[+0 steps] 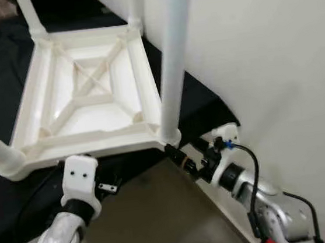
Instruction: Building children table
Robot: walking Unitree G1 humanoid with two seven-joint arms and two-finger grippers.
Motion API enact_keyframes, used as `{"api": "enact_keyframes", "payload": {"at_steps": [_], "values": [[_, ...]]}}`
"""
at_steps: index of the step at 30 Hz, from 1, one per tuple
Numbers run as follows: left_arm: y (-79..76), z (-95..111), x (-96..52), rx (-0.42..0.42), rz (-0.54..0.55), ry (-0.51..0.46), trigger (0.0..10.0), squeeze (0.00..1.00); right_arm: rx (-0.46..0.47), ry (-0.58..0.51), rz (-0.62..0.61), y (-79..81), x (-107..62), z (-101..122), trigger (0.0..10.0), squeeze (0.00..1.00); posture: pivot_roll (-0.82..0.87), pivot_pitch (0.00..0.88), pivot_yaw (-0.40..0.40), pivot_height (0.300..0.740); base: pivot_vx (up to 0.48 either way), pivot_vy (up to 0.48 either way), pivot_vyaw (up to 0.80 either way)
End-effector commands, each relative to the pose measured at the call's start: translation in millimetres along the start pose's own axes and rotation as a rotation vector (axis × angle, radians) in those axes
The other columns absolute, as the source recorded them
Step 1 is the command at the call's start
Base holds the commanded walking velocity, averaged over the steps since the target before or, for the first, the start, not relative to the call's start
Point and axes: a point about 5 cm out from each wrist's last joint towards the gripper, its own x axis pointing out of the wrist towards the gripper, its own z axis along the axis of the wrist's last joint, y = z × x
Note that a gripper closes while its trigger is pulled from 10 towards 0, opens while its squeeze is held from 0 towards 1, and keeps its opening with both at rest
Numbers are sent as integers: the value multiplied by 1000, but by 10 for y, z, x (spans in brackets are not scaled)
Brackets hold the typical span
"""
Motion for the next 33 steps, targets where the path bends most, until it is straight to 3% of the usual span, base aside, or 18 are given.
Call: {"api": "enact_keyframes", "payload": {"at_steps": [1,7,10,14,16,22,25,33], "values": [[-91,-74,9,-2,-47,22,10000,0,-33,2,-73,-93,-70,-25,10000,0,32,158,-62,740,0,480,0],[-156,-119,46,5,-96,28,10000,0,-65,0,-163,-204,-119,-50,10000,0,26,129,-54,740,0,480,0],[-185,-125,66,4,-117,24,10000,0,-64,7,-148,-174,-126,-82,10000,0,24,124,-55,740,0,480,0],[-336,-139,45,18,-228,24,10000,0,-108,-1,-101,-149,-81,-65,10000,0,30,117,-59,740,0,480,0],[-455,-130,-3,2,-325,16,10000,0,-120,-22,-110,-213,-40,-3,10000,0,35,114,-62,740,0,480,0],[-591,-33,-79,-60,-486,-22,10000,0,-167,-60,-146,-365,45,150,10000,0,40,107,-70,740,0,480,0],[-578,24,-79,-82,-490,-43,10000,0,-178,-73,-148,-384,72,192,10000,0,43,108,-71,740,0,480,0],[-353,132,-86,-122,-378,-94,10000,0,-216,-137,-114,-465,74,375,10000,0,49,120,-68,740,0,315,0]]}}
